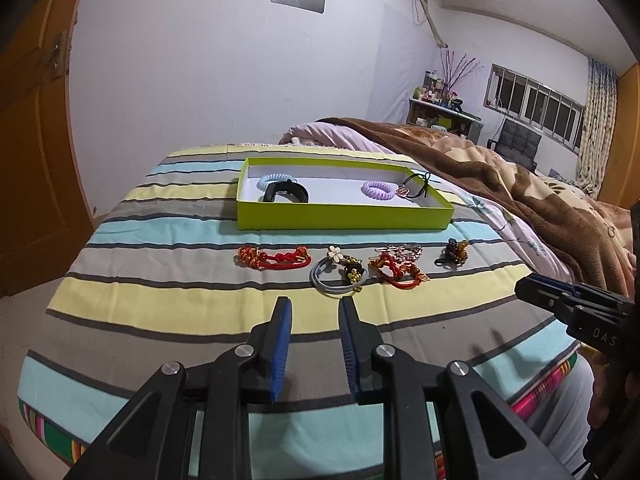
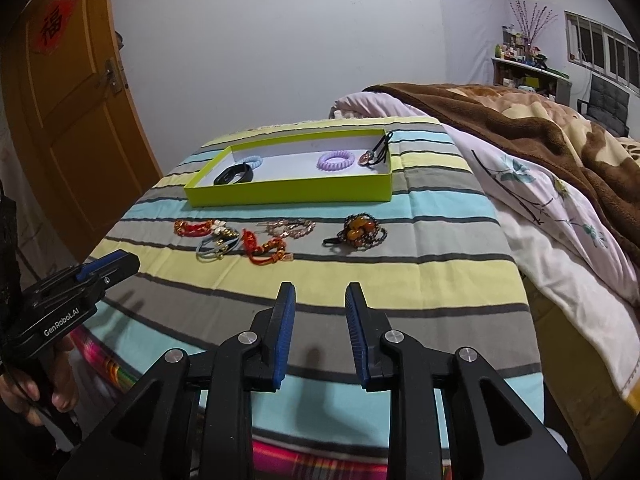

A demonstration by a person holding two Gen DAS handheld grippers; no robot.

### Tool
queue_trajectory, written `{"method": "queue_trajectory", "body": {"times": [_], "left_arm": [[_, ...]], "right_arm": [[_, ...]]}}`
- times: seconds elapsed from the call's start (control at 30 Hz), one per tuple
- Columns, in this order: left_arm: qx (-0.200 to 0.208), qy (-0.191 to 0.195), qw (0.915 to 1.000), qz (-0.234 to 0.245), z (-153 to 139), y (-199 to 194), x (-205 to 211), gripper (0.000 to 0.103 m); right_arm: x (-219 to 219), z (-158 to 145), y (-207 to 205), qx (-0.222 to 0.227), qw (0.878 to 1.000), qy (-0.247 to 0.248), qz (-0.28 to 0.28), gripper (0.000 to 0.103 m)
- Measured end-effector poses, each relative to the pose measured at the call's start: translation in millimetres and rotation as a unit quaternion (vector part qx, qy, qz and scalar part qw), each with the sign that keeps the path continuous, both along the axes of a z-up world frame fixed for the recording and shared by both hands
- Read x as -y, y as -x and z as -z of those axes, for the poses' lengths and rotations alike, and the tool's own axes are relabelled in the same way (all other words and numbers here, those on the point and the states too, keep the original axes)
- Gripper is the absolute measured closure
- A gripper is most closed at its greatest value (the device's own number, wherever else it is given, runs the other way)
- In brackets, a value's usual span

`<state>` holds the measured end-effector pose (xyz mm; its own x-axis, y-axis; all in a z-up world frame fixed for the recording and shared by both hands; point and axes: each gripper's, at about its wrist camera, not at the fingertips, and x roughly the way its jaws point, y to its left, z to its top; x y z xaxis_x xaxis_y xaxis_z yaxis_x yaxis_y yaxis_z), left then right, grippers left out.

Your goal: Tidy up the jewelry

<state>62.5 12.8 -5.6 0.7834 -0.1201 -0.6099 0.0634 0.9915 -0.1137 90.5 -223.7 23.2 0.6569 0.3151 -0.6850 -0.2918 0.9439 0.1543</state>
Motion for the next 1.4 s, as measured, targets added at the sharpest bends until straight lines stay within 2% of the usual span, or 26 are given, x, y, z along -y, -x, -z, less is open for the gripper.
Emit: {"method": "queue_trajectory", "body": {"times": [0.53,0.77,1.0,1.4], "left_arm": [[-0.041,0.004,0.9992,0.005,14.8,-51.4,2.4,0.079],[-0.059,0.006,0.9982,0.005,21.8,-72.2,1.8,0.073],[-0.094,0.001,0.9956,0.006,31.6,-91.2,5.1,0.073],[-0.097,-0.058,0.9935,0.013,36.3,-100.7,22.4,0.073]], "right_arm": [[-7.5,16.9,-49.9,-0.021,1.000,0.007,0.008,0.076],[-13.8,23.7,-67.6,-0.032,0.999,0.015,0.012,0.075],[-17.4,26.2,-83.4,-0.038,0.999,0.026,0.020,0.075],[-28.8,36.3,-102.6,-0.062,0.996,0.060,0.027,0.075]]}}
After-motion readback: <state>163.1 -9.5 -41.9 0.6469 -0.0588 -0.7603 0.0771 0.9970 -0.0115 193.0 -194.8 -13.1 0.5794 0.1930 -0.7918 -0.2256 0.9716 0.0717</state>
